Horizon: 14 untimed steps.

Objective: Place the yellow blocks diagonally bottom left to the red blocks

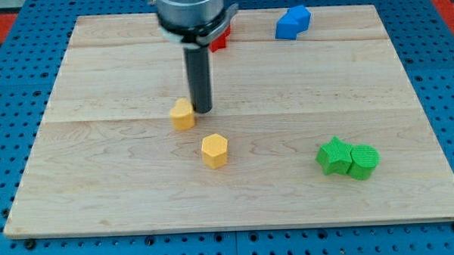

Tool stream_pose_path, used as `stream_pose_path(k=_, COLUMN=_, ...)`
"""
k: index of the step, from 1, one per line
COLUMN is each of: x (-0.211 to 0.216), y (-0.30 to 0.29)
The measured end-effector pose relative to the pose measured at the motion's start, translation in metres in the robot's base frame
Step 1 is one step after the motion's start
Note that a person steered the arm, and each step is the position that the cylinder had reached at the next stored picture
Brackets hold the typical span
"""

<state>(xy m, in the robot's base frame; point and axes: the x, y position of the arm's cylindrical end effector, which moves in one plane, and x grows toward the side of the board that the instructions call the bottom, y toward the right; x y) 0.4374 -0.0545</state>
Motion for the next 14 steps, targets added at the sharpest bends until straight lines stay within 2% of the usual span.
stream_pose_path(k=1, x=0.000, y=-0.102)
stream_pose_path(k=2, x=0.047, y=-0.112)
stream_pose_path(k=3, x=0.026, y=-0.073)
stream_pose_path(k=4, x=0.072, y=-0.078)
stream_pose_path(k=5, x=0.072, y=-0.122)
stream_pose_path(k=6, x=0.042, y=-0.092)
stream_pose_path(k=7, x=0.009, y=-0.018)
stream_pose_path(k=8, x=0.027, y=0.078)
stream_pose_path(k=9, x=0.093, y=0.053)
stream_pose_path(k=11, x=0.089, y=-0.033)
stream_pose_path(k=12, x=0.066, y=0.019)
stream_pose_path(k=13, x=0.055, y=-0.018)
stream_pose_path(k=14, x=0.055, y=-0.079)
